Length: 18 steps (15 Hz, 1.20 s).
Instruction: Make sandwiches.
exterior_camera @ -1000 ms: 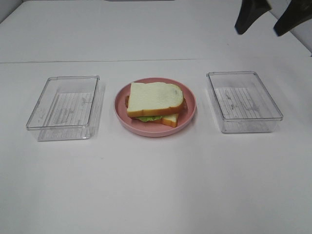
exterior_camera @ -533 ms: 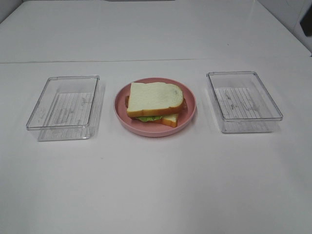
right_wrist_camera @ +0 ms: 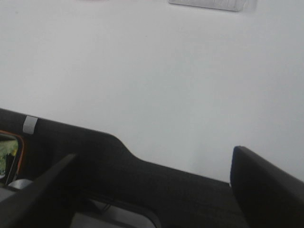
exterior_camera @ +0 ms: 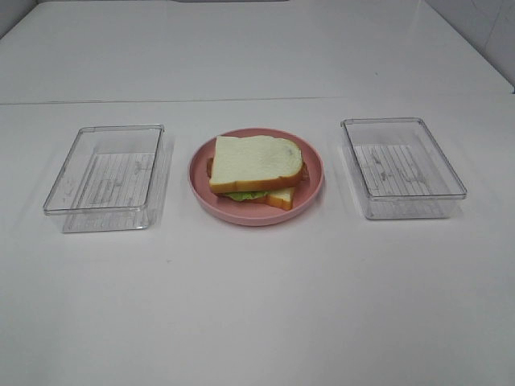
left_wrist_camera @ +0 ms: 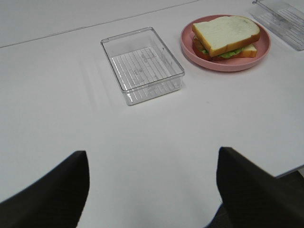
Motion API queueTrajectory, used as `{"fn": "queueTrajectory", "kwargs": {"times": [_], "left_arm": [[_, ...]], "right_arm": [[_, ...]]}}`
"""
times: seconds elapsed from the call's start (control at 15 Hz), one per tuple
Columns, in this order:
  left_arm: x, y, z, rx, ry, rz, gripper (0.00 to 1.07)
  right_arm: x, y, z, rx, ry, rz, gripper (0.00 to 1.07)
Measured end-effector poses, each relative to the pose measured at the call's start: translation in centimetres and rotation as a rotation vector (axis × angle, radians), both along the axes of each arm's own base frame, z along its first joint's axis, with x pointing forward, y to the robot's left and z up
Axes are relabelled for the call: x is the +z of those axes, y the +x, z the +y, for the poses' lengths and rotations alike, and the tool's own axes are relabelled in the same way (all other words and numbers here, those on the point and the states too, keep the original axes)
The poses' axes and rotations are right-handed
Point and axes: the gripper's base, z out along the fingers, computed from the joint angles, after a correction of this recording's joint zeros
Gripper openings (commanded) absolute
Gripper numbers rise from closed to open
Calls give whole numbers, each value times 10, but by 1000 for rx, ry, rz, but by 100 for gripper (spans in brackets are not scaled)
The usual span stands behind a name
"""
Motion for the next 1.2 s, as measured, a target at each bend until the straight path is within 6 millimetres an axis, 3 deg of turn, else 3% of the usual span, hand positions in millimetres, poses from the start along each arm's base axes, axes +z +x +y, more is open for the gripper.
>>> {"fn": "queueTrajectory", "kwargs": {"times": [0.2, 0.33, 1.2], "left_arm": [[0, 0, 0, 0, 1, 0, 72], [0, 0, 0, 0, 1, 0, 72], [0, 0, 0, 24, 0, 0, 72]], "right_arm": [[-10, -26, -5, -11, 45, -246, 79], [-9, -32, -6, -11, 52, -289, 79], [-9, -34, -6, -25, 57, -308, 79]]}}
